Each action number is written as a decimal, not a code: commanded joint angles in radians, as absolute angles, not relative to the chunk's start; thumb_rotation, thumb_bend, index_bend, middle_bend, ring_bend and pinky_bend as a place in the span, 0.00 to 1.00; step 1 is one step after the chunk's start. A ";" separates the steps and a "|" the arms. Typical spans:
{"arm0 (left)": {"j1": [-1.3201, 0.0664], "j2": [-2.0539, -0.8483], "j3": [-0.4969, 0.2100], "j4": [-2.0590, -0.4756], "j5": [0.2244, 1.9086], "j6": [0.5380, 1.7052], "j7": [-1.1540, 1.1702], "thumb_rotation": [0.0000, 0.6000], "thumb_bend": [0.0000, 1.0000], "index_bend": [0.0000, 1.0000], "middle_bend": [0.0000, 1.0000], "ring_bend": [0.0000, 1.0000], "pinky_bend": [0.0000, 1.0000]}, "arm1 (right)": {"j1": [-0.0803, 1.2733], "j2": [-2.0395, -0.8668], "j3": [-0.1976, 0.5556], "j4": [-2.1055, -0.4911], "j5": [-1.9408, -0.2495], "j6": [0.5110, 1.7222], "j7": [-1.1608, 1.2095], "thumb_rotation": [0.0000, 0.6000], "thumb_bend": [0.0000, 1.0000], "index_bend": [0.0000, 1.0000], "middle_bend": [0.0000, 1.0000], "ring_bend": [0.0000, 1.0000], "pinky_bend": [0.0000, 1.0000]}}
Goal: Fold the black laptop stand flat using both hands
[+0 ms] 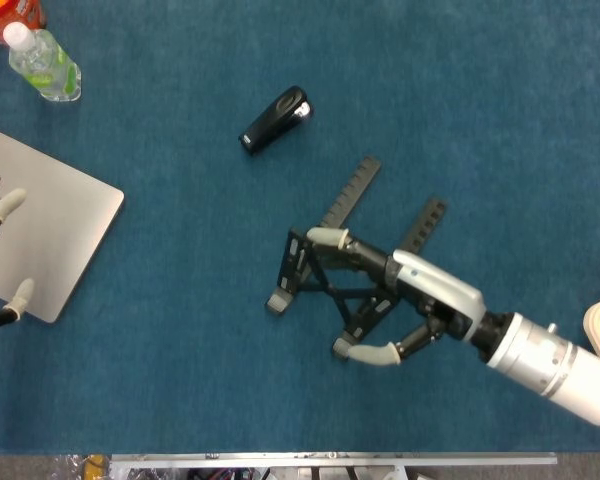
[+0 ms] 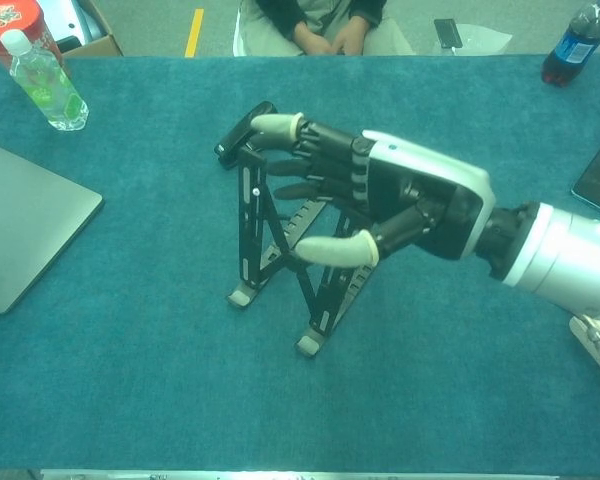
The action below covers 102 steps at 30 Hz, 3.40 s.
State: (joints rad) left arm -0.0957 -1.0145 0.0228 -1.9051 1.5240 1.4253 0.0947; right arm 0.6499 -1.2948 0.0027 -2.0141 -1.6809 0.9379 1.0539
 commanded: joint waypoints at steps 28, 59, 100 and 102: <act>-0.085 -1.012 0.025 -1.893 1.534 1.437 0.079 1.00 0.29 0.13 0.04 0.00 0.00 | 0.738 -1.347 -0.076 -2.055 -1.690 0.892 1.030 1.00 0.19 0.00 0.01 0.00 0.08; -0.253 -0.971 0.015 -1.851 1.649 1.238 -0.223 1.00 0.29 0.13 0.05 0.00 0.00 | 0.748 -1.327 -0.106 -2.064 -1.708 0.951 1.036 1.00 0.19 0.00 0.01 0.00 0.08; -1.034 -1.166 0.243 -1.498 2.006 0.971 -1.815 1.00 0.29 0.22 0.24 0.14 0.18 | 0.760 -1.312 -0.089 -2.063 -1.682 0.983 1.030 1.00 0.19 0.00 0.01 0.00 0.08; -1.053 -1.175 0.252 -1.485 2.011 0.982 -1.833 1.00 0.29 0.22 0.24 0.14 0.19 | 0.761 -1.310 -0.087 -2.062 -1.681 0.984 1.033 1.00 0.19 0.00 0.01 0.00 0.08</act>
